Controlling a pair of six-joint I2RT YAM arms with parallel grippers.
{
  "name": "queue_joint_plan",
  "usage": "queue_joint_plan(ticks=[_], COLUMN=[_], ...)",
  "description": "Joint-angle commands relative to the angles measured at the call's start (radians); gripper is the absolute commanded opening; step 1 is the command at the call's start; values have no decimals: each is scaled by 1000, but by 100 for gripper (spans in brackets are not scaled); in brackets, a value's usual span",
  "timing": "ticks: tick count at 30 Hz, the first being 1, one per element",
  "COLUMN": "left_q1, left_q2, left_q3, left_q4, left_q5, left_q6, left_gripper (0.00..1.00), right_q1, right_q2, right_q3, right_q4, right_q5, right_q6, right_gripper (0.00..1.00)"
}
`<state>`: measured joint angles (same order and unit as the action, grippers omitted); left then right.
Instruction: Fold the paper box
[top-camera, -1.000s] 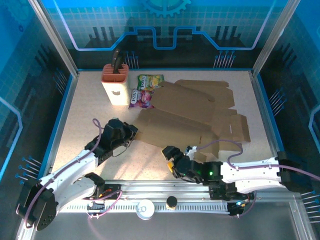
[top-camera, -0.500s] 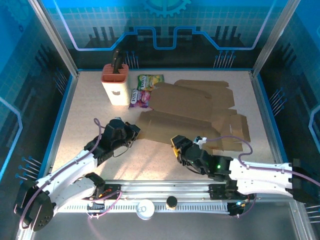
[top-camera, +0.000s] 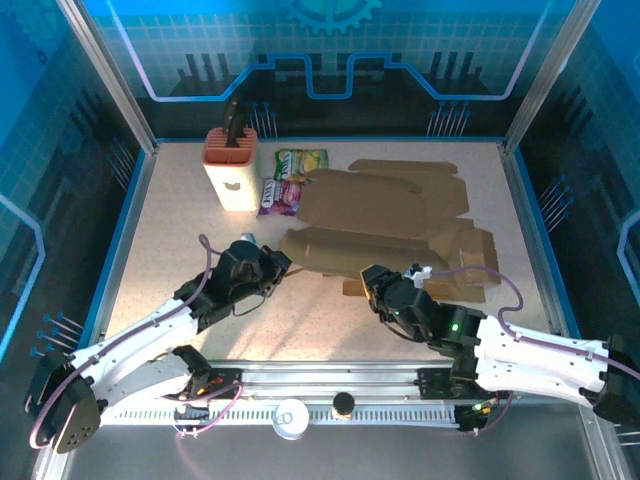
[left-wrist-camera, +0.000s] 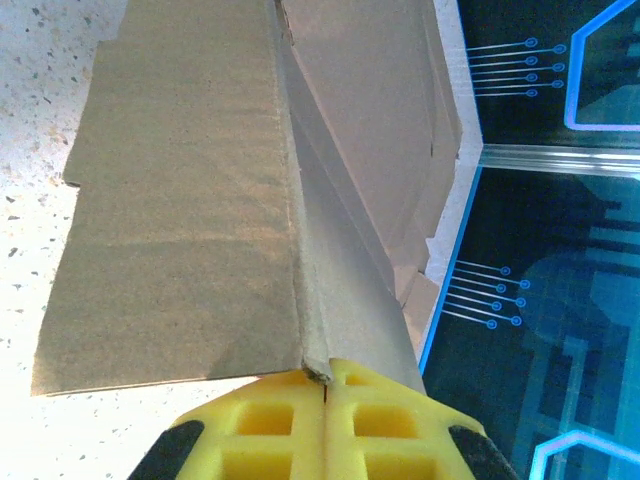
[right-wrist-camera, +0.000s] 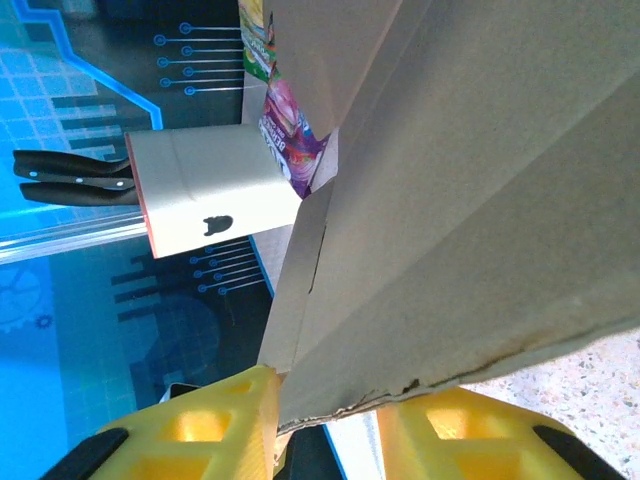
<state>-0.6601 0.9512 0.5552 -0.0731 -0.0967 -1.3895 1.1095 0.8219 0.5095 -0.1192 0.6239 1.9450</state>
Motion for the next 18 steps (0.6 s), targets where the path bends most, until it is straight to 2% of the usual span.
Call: queue_joint_plan(ticks=[1,4,9,13,18], left_q1=[-15,-21,-37,-42,-46], left_q2=[9,10,24,35,43], left_q3=[40,43,54,55,54], left_q4=[4,9,14,19,30], left_q5=[-24,-30,-38,-38,-38], left_q6=[-4,-4,-3,-2,-3], left_gripper=[0,0,0,0,0], right_q1=[-20,-29,-56,-75,-82], right_q2=[-12,-5,10,20,29], right_q3=[38,44,34,30,34], right_q4=[-73,-101,-86,-66,-54], right_q5=[28,17,8,-9,-16], right_q6=[5,28,43,48,47], right_gripper=[32,38,39,37,29])
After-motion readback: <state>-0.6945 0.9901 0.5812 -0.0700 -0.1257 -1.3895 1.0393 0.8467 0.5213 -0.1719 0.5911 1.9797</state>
